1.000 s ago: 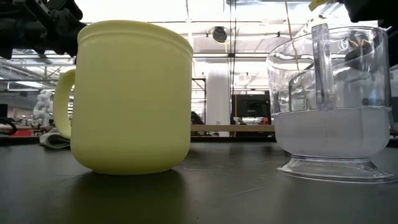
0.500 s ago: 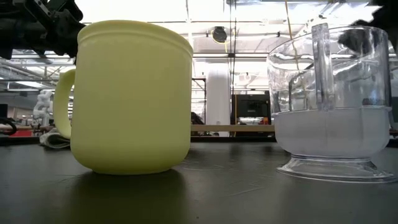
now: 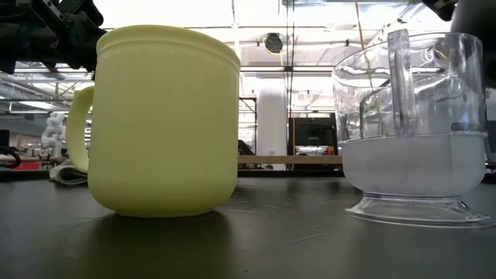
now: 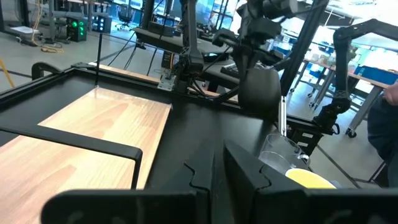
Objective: Stack small to large cups/mugs on shelf
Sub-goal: Put the black mug on the shelf
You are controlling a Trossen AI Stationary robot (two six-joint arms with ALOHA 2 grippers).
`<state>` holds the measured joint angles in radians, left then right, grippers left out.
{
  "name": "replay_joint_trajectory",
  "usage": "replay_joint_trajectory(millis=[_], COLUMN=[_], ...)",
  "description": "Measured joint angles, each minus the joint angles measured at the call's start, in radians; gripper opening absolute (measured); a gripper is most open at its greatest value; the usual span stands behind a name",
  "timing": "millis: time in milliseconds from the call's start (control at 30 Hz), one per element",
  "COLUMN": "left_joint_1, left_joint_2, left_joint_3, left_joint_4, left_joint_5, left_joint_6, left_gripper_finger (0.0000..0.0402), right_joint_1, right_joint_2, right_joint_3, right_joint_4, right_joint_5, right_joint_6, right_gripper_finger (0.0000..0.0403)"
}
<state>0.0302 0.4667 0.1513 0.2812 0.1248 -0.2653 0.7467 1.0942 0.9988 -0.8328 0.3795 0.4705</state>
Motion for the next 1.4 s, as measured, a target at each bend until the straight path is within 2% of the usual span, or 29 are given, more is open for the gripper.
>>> replay_joint_trajectory(millis=[267, 567, 800, 1167, 1400], left_joint_1=[0.000, 0.000, 0.000, 0.000, 0.000], left_joint_2=[0.000, 0.000, 0.000, 0.000, 0.000], left_joint_3=[0.000, 0.000, 0.000, 0.000, 0.000], left_joint_4=[0.001, 0.001, 0.000, -0.021, -0.023], left_joint_5=[0.000, 0.000, 0.000, 0.005, 0.006], left_joint_6=[0.000, 0.000, 0.000, 0.000, 0.005], left_gripper_finger=[0.0033, 0.0033, 0.0033, 0.0033, 0.0033], right_joint_1=[0.003, -0.027, -0.151, -0.287, -0.375], right_joint_2=[-0.105, -0.104, -0.073, -0.061, 0.043], right_joint_3=[-0.130, -0.189, -0.189, -0.085, 0.014], right_joint_4=[0.128, 0.239, 0.354, 0.349, 0.326], right_joint_5=[0.019, 0.029, -0.098, -0.154, -0.211], right_joint_6=[-0.021, -0.039, -0.154, -0.294, -0.369], right_gripper_finger=[0.0007, 0.0007, 0.0007, 0.0007, 0.0007])
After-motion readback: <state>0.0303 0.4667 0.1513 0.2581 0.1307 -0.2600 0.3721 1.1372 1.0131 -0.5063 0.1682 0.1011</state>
